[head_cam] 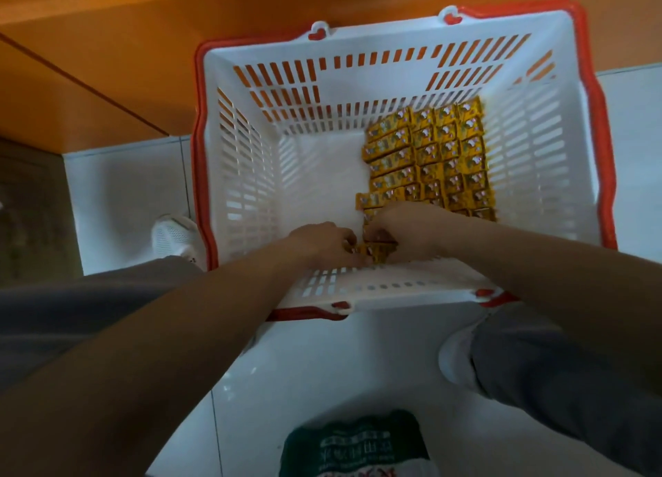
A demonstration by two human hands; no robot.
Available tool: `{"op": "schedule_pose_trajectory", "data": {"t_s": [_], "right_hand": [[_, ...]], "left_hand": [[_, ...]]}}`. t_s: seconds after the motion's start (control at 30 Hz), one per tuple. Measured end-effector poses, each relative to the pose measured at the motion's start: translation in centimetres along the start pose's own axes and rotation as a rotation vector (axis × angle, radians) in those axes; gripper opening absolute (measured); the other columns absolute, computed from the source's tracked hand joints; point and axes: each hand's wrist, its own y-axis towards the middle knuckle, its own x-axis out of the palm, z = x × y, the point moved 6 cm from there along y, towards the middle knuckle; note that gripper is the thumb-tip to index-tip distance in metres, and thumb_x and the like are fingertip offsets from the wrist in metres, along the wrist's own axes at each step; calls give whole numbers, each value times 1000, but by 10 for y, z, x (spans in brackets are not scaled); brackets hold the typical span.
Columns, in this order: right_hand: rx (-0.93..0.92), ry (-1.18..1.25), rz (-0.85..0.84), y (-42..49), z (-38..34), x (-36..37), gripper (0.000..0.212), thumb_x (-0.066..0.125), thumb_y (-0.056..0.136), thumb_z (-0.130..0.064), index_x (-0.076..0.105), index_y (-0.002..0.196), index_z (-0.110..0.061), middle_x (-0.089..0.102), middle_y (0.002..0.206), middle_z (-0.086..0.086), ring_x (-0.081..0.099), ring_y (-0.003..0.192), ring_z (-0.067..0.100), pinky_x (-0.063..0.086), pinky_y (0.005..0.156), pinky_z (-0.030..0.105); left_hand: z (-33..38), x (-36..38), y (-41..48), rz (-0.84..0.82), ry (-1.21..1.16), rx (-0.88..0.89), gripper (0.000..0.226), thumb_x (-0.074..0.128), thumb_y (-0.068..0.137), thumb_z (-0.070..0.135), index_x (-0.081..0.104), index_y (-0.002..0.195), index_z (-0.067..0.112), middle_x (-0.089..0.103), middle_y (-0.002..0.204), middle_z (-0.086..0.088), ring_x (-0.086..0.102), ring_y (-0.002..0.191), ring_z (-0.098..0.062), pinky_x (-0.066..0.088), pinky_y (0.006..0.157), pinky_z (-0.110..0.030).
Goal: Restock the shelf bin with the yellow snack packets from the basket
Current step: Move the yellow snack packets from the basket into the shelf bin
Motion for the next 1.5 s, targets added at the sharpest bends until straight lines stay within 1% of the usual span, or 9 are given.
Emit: {"op": "schedule_pose_trajectory", "data": {"t_s": [0.1,0.27,0.43,0.63,0.77,1.03,1.17,1.3,1.5], "right_hand": [[44,-11,152,-9,6,-4,17,68,82,-35,57,94,-30,58,89,-7,59,88,21,51,70,36],[43,11,94,-20,5,11,34,61,85,-27,63,119,-31,52,93,-6,61,94,23,42,68,30],[89,61,12,-15,-2,20,57,55,89,-17,49,144,-31,57,134,1,55,120,25,44,88,31],[126,101,-98,-10,-10,22,49,46,98,-37,43,146,-33,55,137,2,52,126,26,42,97,36],[163,146,-187,1,-21,22,49,37,101,-45,43,147,-29,46,147,6,43,134,27,36,102,37],[260,-28,-141,26,-28,21,40,37,101,-51,59,109,-19,63,110,7,56,92,25,46,75,34],[271,-105,-80,24,-27,18,43,38,98,-54,62,92,-19,50,76,-3,53,76,23,54,70,37],[212,-192,-125,25,-22,16,46,32,97,-58,61,105,-24,59,87,-1,54,78,23,44,64,34],[185,-114,-133,25,-19,22,21,42,98,-46,45,101,-25,56,97,1,50,83,23,38,62,32]], "left_hand": [[-1,-2,0,14,-18,31,59,57,86,74,60,130,34,65,124,1,57,106,-19,41,81,-33],[-1,-6,-3,37,-94,87,53,70,86,60,60,133,37,66,131,5,60,116,-19,44,88,-32],[-11,-10,-7,-38,-254,106,52,80,84,43,62,132,35,66,127,-2,61,111,-18,43,89,-28],[-14,-14,-10,-23,-329,124,31,80,87,29,66,114,35,65,125,-6,61,119,-20,49,104,-39],[-17,-18,-10,5,-350,96,25,78,87,30,63,106,36,65,121,-1,64,104,-16,50,83,-29],[-19,-14,-12,44,-328,13,24,83,76,36,60,86,38,67,110,4,64,98,-18,58,83,-39],[-20,-18,-16,46,-316,-19,23,81,78,32,60,85,36,63,108,3,62,91,-16,54,64,-30],[-22,-16,-21,10,-296,-42,25,80,79,29,60,92,36,61,114,1,60,88,-15,51,53,-27],[-20,-11,-20,-23,-275,-56,26,82,79,38,59,91,33,61,105,0,59,88,-18,60,75,-39]]}}
